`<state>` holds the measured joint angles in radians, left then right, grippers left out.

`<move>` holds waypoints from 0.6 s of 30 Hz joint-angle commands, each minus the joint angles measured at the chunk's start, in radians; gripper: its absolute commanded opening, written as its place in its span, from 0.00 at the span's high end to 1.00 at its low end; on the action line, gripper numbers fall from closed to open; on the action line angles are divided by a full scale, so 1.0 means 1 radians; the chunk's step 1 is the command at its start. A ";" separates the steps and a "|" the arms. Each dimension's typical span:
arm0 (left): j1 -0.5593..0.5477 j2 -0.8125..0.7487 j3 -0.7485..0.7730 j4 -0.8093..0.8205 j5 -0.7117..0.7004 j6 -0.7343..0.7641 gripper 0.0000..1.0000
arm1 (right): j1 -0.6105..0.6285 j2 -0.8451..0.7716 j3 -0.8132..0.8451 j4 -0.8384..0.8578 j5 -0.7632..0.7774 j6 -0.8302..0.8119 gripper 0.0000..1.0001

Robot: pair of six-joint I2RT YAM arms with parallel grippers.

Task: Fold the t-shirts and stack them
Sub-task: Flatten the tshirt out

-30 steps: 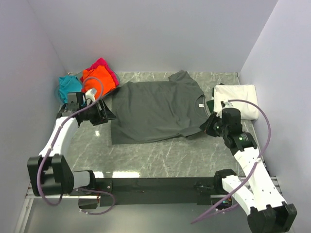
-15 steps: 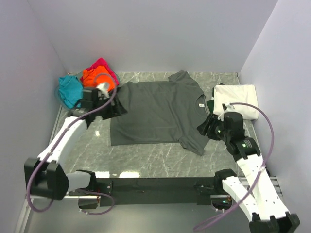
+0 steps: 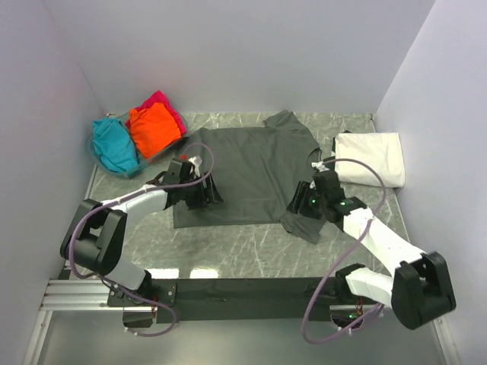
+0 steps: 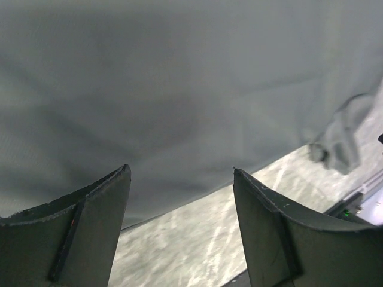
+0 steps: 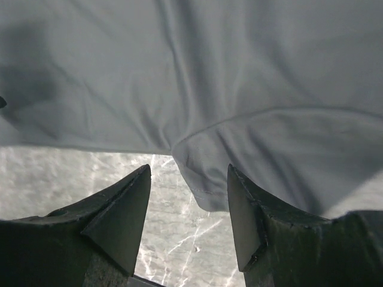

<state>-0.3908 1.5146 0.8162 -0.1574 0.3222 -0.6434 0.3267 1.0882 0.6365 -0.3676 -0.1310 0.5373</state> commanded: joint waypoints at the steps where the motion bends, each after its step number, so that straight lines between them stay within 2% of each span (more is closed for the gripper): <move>1: -0.002 -0.002 -0.061 0.081 -0.009 -0.015 0.25 | 0.047 0.061 -0.021 0.101 0.036 0.039 0.39; 9: 0.000 0.001 -0.152 0.082 -0.060 -0.006 0.23 | 0.110 0.159 -0.008 0.125 0.117 0.036 0.38; 18: 0.000 -0.053 -0.186 0.036 -0.097 0.004 0.22 | 0.136 0.243 -0.027 0.134 0.165 0.041 0.39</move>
<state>-0.3897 1.4818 0.6617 -0.0486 0.2962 -0.6514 0.4458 1.3182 0.6144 -0.2638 -0.0078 0.5690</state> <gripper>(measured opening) 0.778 0.616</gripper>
